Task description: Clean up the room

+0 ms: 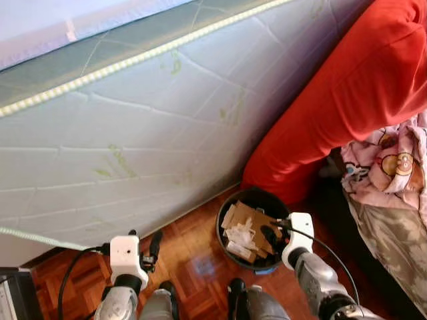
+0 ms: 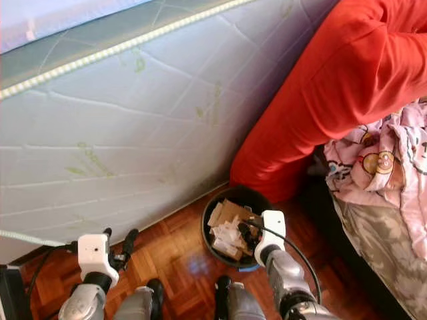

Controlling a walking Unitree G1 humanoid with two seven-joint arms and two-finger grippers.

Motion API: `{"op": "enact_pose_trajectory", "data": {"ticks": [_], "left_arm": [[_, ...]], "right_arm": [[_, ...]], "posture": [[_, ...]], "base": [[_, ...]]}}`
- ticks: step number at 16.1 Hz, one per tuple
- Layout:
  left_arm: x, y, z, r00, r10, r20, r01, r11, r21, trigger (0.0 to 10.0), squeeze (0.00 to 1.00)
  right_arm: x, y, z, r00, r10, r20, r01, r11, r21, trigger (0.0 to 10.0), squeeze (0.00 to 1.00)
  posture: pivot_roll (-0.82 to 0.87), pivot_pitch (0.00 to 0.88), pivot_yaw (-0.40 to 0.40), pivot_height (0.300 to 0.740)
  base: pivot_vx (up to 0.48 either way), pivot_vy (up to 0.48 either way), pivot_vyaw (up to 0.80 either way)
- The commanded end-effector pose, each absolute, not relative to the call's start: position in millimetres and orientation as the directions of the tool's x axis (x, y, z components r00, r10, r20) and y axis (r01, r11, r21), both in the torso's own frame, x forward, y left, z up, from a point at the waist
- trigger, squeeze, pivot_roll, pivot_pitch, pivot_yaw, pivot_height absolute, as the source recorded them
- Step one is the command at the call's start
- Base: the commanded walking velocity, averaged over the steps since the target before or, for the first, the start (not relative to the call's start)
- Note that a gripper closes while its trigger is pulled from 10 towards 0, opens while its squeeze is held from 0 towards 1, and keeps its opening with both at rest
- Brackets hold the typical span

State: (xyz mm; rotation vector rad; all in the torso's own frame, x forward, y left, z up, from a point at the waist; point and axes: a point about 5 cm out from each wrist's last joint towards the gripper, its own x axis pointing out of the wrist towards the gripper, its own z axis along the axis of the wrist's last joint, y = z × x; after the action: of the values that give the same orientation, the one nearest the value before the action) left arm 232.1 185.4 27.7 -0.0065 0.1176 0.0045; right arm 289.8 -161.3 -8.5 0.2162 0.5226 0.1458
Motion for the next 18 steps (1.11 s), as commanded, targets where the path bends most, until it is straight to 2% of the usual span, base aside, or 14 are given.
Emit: {"op": "enact_pose_trajectory", "data": {"ticks": [1, 5, 8, 11, 14, 18], "left_arm": [[220.3, 189.5, 8.0, 0.978, 0.017, -0.209, -0.022, 1.0, -0.02, 10.0, 0.0], [214.2, 210.1, -22.7, 0.926, 0.055, -0.373, -0.065, 0.998, -0.014, 10.0, 0.0], [206.6, 217.5, -43.3, 0.864, 0.078, -0.497, -0.089, 0.996, 0.002, 10.0, 0.0], [200.6, 219.7, -54.3, 0.813, 0.104, -0.573, -0.128, 0.992, -0.001, 10.0, 0.0], [180.5, 212.9, -74.0, 0.713, 0.084, -0.696, -0.118, 0.993, -0.001, 10.0, 0.0], [169.9, 215.7, -80.0, 0.676, 0.104, -0.729, -0.146, 0.989, 0.007, 10.0, 0.0]], "right_arm": [[274.1, -169.3, -22.6, 0.831, 0.158, -0.533, -0.041, 0.974, 0.224, 10.0, 0.0], [255.5, -200.9, -31.4, 0.847, 0.007, -0.532, 0.103, 0.979, 0.176, 10.0, 0.0], [227.3, -225.0, -45.7, 0.812, -0.103, -0.574, 0.232, 0.96, 0.156, 10.0, 0.0], [211.4, -226.8, -55.7, 0.779, -0.11, -0.617, 0.253, 0.956, 0.15, 10.0, 0.0], [181.0, -224.8, -74.8, 0.685, -0.131, -0.717, 0.303, 0.946, 0.116, 10.0, 0.0], [165.3, -216.9, -84.4, 0.639, -0.106, -0.762, 0.303, 0.945, 0.122, 10.0, 0.0]], "posture": [[0.23, 0.315, -0.101, 0.738], [0.19, 0.193, -0.074, 0.738], [0.12, 0.093, -0.042, 0.738], [0.08, 0.062, -0.031, 0.738], [0.06, 0.024, -0.026, 0.738], [0.07, 0.0, -0.032, 0.738]], "base": [[0.0, 0.0, 0.0], [0.0, 0.0, 0.0], [0.0, 0.0, 0.0], [0.0, 0.0, 0.0], [0.0, 0.0, 0.0], [0.0, 0.0, 0.0]]}}
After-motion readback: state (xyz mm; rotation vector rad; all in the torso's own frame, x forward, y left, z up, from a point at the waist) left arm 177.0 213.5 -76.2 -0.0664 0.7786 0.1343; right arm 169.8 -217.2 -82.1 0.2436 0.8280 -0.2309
